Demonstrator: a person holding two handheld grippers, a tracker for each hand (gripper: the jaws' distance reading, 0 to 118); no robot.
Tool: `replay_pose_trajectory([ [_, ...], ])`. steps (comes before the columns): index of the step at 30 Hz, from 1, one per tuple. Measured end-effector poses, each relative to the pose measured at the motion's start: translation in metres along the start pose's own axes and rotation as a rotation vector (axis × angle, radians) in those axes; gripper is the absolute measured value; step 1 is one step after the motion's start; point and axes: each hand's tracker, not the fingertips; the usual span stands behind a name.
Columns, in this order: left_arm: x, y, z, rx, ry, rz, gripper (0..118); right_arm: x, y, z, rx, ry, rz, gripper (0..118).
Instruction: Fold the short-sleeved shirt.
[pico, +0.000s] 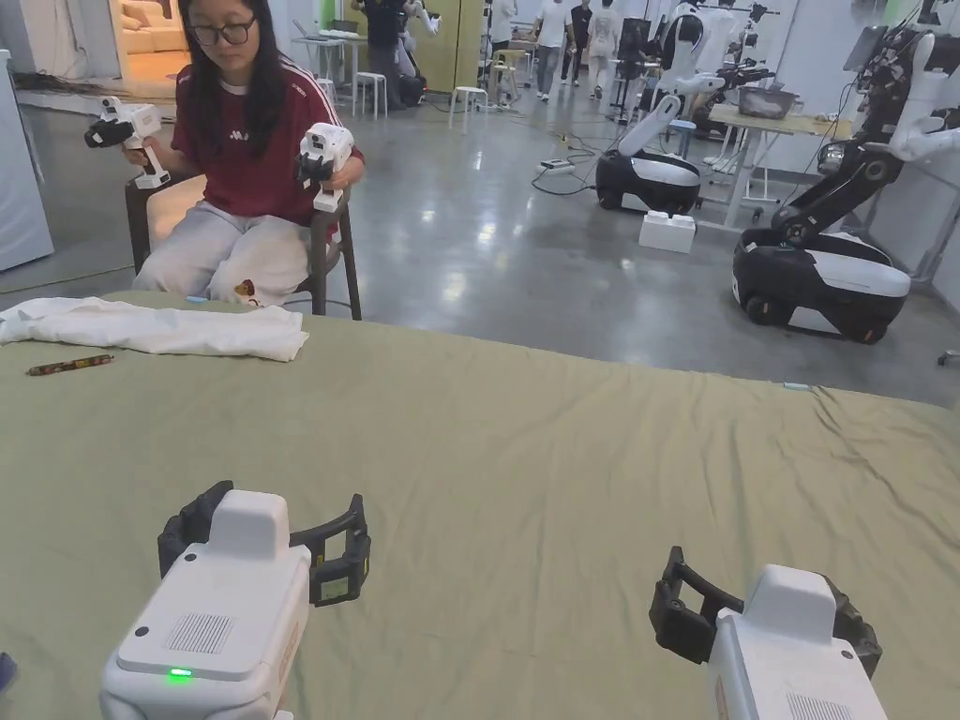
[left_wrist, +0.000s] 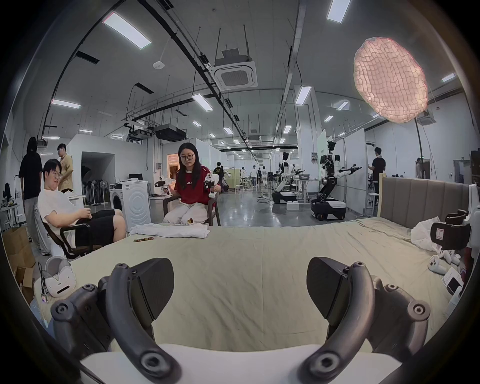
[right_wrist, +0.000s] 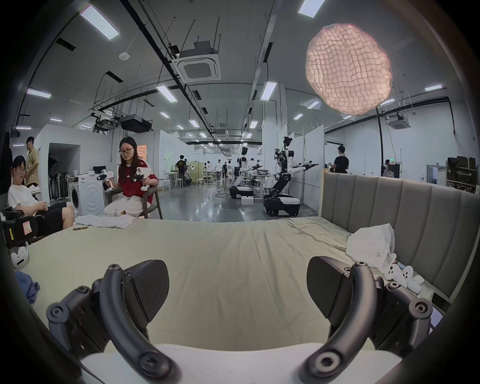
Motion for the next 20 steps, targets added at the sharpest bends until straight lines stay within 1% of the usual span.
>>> replay_pose_trajectory([
  [4, -0.001, -0.0002, 0.001, 0.0, -0.001, 0.002, 105, 0.0021, 0.0011, -0.0013, 0.0, -0.013, -0.011, 108],
  [8, -0.0016, -0.0007, 0.0018, -0.006, 0.002, -0.001, 105, 0.0033, 0.0022, -0.0016, 0.005, -0.02, 0.0, 108],
  [20, -0.0078, -0.0018, -0.0007, -0.013, -0.01, -0.004, 105, 0.0038, 0.0035, -0.0063, -0.005, 0.011, 0.003, 109],
])
